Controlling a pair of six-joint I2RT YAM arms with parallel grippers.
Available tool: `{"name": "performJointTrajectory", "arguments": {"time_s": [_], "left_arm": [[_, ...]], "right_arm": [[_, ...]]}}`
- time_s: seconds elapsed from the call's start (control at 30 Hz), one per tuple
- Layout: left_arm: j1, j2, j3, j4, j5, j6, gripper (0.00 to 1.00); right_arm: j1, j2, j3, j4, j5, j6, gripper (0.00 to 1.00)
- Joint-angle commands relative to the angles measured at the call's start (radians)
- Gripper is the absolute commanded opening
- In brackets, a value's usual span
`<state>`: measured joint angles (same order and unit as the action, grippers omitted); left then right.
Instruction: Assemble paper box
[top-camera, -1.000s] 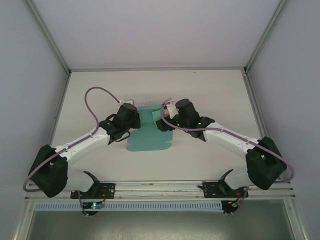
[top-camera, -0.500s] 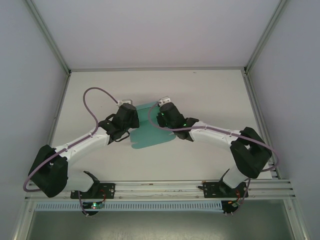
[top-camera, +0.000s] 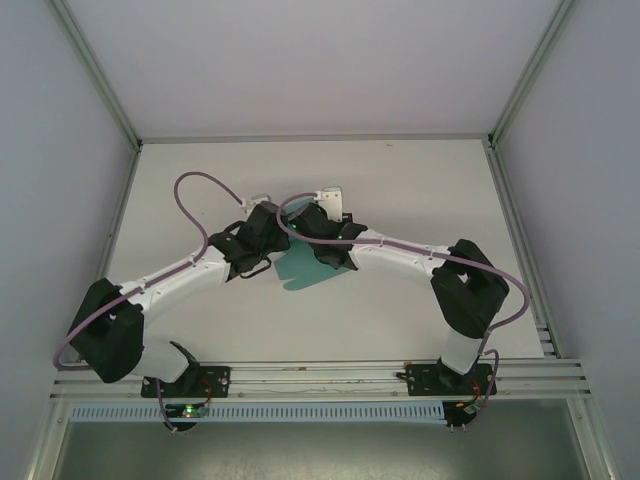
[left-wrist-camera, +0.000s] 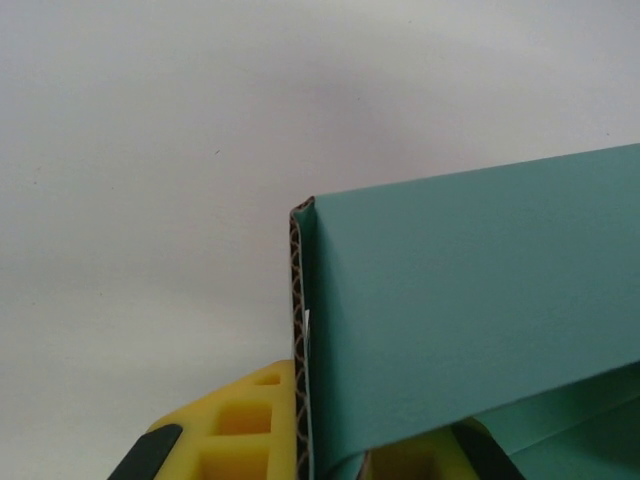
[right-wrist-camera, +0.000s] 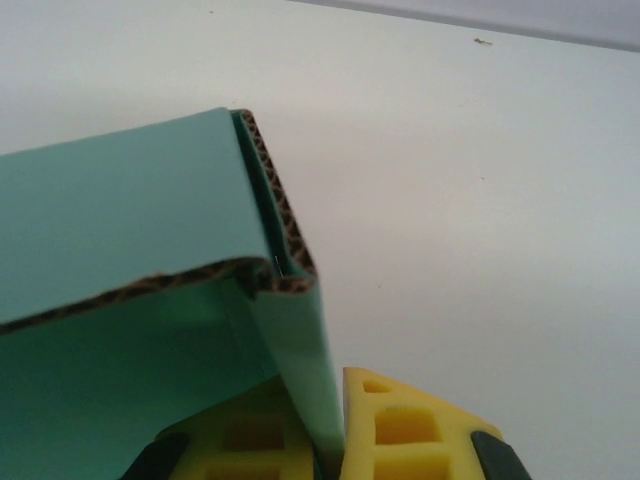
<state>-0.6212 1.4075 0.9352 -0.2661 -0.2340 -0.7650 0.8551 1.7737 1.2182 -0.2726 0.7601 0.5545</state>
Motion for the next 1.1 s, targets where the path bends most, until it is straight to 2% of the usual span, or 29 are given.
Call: {"name": "performJointTrajectory", "arguments": {"time_s": [0.0, 0.03, 0.17, 0.3, 0.47, 0.77, 0.87, 0.97, 1.07], "left_arm": [[0.008, -0.018, 0.010, -0.106, -0.034, -0.018, 0.00], [0.008, -0.017, 0.008, -0.088, -0.014, -0.003, 0.00], [0.008, -0.012, 0.003, -0.050, 0.030, 0.045, 0.00], [0.008, -0.016, 0.002, -0.051, 0.045, 0.082, 0.00], [0.008, -0.019, 0.001, -0.062, 0.061, 0.105, 0.00], [0.002, -0.058, -0.017, -0.048, 0.083, 0.127, 0.00], [-0.001, -0.062, -0.019, -0.052, 0.072, 0.132, 0.00], [-0.002, -0.062, -0.011, -0.068, 0.054, 0.130, 0.00], [-0.005, -0.055, 0.002, -0.092, 0.034, 0.113, 0.00]], "right_arm": [[-0.105, -0.024, -0.125, 0.083, 0.092, -0.184, 0.04], [-0.109, -0.056, -0.166, 0.165, 0.002, -0.226, 0.10], [-0.144, -0.169, -0.272, 0.345, -0.327, -0.332, 0.20], [-0.170, -0.225, -0.304, 0.382, -0.473, -0.386, 0.31], [-0.188, -0.238, -0.303, 0.386, -0.592, -0.419, 0.34], [-0.225, -0.208, -0.267, 0.363, -0.621, -0.416, 0.42], [-0.232, -0.201, -0.259, 0.363, -0.635, -0.411, 0.32], [-0.229, -0.196, -0.252, 0.350, -0.602, -0.421, 0.13], [-0.209, -0.173, -0.216, 0.269, -0.359, -0.383, 0.08]]}}
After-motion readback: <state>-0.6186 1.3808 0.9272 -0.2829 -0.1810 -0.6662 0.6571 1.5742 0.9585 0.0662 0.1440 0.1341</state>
